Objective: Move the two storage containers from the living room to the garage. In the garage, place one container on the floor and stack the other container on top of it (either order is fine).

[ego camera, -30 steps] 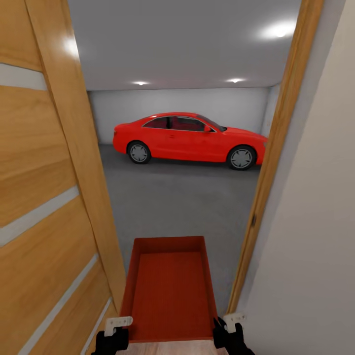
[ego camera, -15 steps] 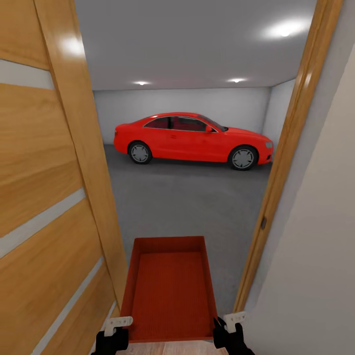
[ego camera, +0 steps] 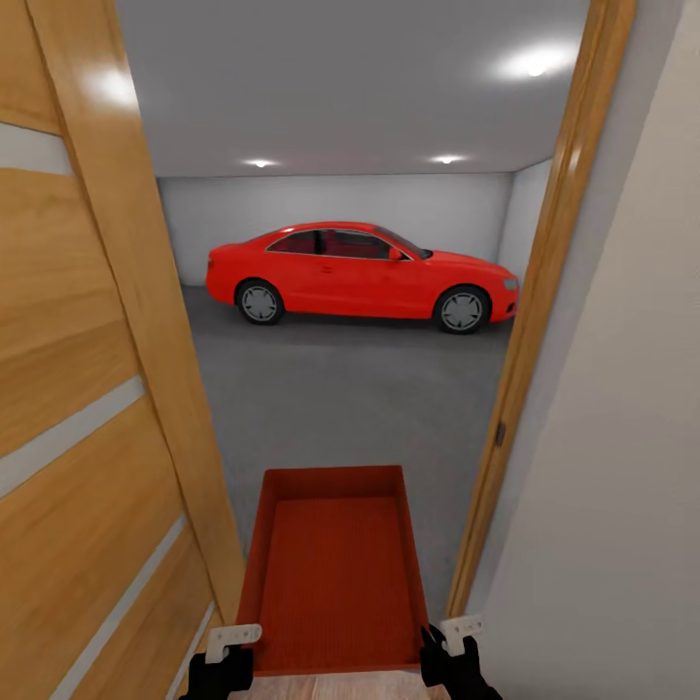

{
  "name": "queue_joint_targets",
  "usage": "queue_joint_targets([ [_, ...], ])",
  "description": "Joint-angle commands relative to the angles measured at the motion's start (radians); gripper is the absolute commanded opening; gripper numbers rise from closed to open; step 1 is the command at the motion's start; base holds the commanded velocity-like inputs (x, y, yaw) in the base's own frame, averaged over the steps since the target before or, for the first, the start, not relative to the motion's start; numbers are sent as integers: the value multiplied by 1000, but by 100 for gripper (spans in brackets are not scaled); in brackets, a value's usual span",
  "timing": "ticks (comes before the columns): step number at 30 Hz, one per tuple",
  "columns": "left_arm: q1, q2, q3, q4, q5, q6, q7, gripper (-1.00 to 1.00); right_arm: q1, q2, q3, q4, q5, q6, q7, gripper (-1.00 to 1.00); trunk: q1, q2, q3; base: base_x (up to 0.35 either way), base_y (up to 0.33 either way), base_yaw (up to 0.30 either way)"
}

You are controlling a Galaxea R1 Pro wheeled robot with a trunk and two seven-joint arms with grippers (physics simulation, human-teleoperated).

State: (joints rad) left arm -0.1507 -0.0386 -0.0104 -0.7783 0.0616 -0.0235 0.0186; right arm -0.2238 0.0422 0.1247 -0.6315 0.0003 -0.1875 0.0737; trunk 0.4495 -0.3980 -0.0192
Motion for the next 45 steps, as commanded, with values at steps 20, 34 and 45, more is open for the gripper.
queue_joint_targets([
  [20, -1, -30, -31, -1, 4, -2, 3, -100, 0, 1, 9, 3, 0, -6, 6, -100, 1, -2, -2, 112, 44, -1],
  [34, -1, -30, -31, -1, 4, -3, 3, -100, 0, 1, 10, 3, 0, -6, 6, -100, 1, -2, -2, 0, 0, 0],
  [45, -1, -30, -31, -1, 4, -3, 3, -100, 0, 1, 30, 3, -1, -1, 6, -100, 1, -2, -2, 0, 0, -217],
])
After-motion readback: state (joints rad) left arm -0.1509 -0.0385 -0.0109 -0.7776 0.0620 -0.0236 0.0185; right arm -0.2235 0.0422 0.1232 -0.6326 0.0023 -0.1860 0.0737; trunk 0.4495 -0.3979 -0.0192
